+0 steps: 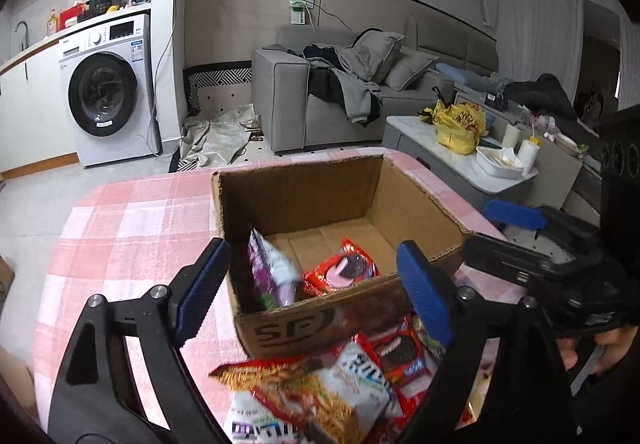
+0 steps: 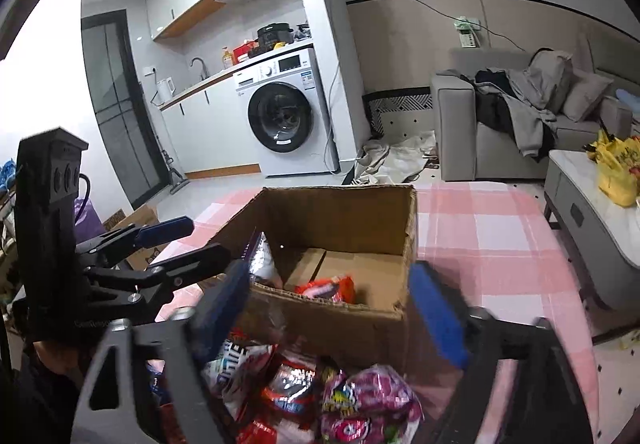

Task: Organize snacks
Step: 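Open both tools to drop the bag and wafer pack into the box, then move both tools back over the remaining snack pile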

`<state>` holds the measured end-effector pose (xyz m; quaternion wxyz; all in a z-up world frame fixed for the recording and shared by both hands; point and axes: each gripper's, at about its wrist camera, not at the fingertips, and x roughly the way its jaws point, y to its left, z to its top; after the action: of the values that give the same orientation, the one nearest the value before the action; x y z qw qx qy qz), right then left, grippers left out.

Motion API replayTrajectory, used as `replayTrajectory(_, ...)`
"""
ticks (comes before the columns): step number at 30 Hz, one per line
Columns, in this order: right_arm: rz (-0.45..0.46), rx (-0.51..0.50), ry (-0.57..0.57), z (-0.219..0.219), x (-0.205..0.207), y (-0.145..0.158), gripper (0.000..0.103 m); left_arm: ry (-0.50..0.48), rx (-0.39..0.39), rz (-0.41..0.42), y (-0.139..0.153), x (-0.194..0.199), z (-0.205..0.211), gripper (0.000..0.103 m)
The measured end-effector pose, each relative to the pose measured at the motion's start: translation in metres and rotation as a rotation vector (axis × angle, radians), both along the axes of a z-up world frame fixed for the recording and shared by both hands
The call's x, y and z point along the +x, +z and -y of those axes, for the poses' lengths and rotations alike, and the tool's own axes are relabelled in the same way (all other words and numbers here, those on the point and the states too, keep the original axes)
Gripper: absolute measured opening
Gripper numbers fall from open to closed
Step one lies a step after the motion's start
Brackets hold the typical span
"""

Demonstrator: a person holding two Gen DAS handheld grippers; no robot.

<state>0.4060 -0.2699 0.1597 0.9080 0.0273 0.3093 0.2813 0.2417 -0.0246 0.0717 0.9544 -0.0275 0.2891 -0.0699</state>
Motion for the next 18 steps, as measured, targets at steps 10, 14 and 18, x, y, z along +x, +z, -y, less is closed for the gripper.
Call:
replayTrajectory(10, -0.002, -0.09, -0.022, 0.019, -0.055, 0.001, 0.103, 0.049, 0.032, 0.034, 0.001, -0.08, -0.005, 0.102)
replayTrajectory(14, -0.017, -0.106, -0.046, 0.025, -0.073, -0.005, 0.103, 0.068, 0.025, 0.027, -0.004, -0.113, -0.014, 0.102)
replayTrajectory(18, -0.03, -0.125, -0.047, 0.029, -0.09, -0.009, 0.103, 0.081, 0.041, 0.014, -0.016, -0.143, -0.022, 0.102)
